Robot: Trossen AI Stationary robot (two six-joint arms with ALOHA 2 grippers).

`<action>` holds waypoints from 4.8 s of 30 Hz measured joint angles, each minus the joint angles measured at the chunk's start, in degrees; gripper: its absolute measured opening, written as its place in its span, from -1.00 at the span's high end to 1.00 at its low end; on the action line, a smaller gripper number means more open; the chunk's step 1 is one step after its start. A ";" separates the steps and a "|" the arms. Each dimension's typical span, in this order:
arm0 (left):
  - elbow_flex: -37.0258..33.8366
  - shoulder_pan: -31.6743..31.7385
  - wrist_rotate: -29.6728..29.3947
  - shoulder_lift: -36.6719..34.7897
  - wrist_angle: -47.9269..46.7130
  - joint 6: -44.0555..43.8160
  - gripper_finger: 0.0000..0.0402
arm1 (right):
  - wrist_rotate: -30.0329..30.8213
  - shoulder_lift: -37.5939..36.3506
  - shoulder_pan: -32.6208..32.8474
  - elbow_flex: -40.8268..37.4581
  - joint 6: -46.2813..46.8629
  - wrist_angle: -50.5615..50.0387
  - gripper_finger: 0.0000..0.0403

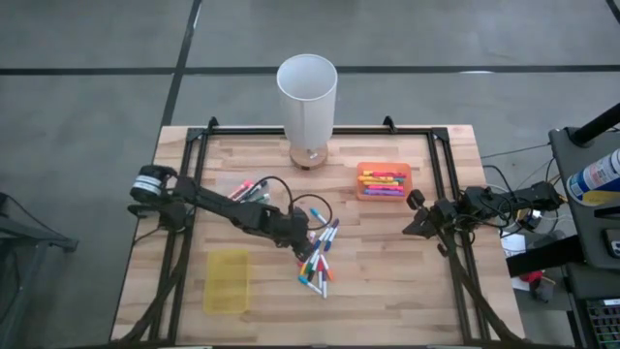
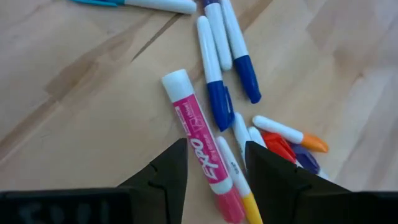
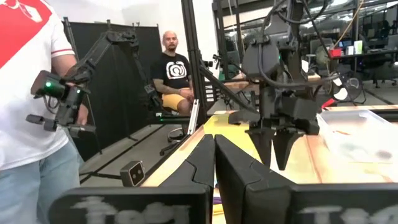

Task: Pick & Place Markers
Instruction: Put the pink marker pen into the white bin, then put the top small light blue highlighter pen into the yellow bin

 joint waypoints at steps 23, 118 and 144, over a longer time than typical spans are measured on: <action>0.15 -0.52 -2.05 7.39 1.89 3.49 0.23 | -0.01 0.00 0.00 0.00 0.00 -0.02 0.96; -2.95 26.87 -7.75 -19.80 -43.65 24.43 0.27 | -0.01 0.02 0.00 0.02 0.00 -1.29 0.96; 6.49 14.38 11.60 -15.92 -7.53 45.53 0.27 | 0.00 0.02 0.00 0.02 0.00 -1.29 0.96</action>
